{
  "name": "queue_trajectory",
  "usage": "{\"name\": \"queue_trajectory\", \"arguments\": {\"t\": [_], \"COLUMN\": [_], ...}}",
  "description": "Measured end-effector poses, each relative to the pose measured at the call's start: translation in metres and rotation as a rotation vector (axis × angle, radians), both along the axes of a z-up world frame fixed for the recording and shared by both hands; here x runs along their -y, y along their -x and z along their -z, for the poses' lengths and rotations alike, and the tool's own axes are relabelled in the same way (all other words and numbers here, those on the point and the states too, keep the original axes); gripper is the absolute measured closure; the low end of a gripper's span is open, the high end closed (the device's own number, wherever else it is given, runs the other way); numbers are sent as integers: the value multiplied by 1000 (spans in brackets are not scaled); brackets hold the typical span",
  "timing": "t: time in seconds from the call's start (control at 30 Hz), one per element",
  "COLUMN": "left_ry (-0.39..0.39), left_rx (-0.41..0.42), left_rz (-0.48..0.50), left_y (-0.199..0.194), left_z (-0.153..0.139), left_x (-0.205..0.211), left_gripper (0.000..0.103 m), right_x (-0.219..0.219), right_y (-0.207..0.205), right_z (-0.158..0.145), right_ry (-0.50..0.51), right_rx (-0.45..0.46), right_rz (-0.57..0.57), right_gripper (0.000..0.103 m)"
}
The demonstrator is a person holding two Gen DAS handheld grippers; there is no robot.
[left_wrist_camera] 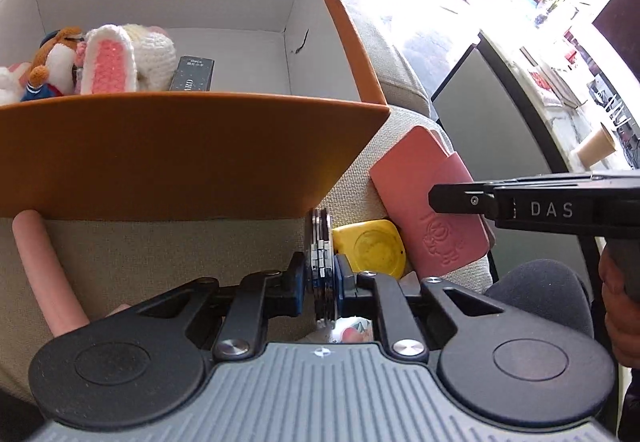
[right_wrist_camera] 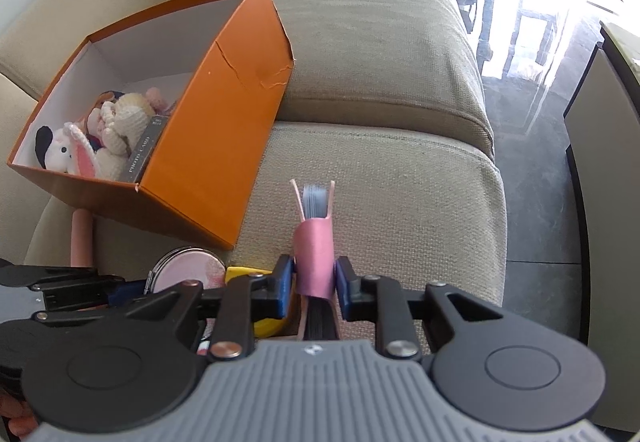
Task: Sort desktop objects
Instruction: 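Carry the pink case and compact mirror into the orange box with both grippers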
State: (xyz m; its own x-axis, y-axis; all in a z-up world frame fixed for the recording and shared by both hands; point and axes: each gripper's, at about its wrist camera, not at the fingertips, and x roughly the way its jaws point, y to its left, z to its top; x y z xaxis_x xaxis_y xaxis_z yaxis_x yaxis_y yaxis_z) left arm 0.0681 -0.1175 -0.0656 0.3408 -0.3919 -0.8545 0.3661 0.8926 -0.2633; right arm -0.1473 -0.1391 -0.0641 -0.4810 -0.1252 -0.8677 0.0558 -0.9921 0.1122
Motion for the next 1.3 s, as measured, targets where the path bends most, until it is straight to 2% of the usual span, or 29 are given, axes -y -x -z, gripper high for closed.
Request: {"name": "queue_trajectory", "arguments": {"t": [0.23, 0.47, 0.63, 0.83, 1.07, 1.3], "left_ry": [44, 141, 208, 203, 195, 192], "left_rx": [37, 106, 167, 246, 206, 121], "left_rz": [-13, -20, -42, -73, -66, -20], "left_y": [-4, 7, -2, -29, -66, -97], "left_z": [-20, -63, -93, -119, -114, -96], "left_x": [-3, -22, -31, -41, -43, -38], "left_gripper": [88, 88, 88, 88, 88, 88], "right_x": [-3, 14, 35, 59, 76, 75], "right_y": [-18, -35, -37, -25, 3, 25], "right_z": [-21, -61, -89, -109, -115, -105], "right_ry": [31, 61, 62, 68, 53, 91], "right_rx": [-60, -158, -228, -280, -302, -254], "right_rz": [37, 16, -20, -52, -27, 36], "right_gripper": [81, 81, 81, 81, 81, 81]}}
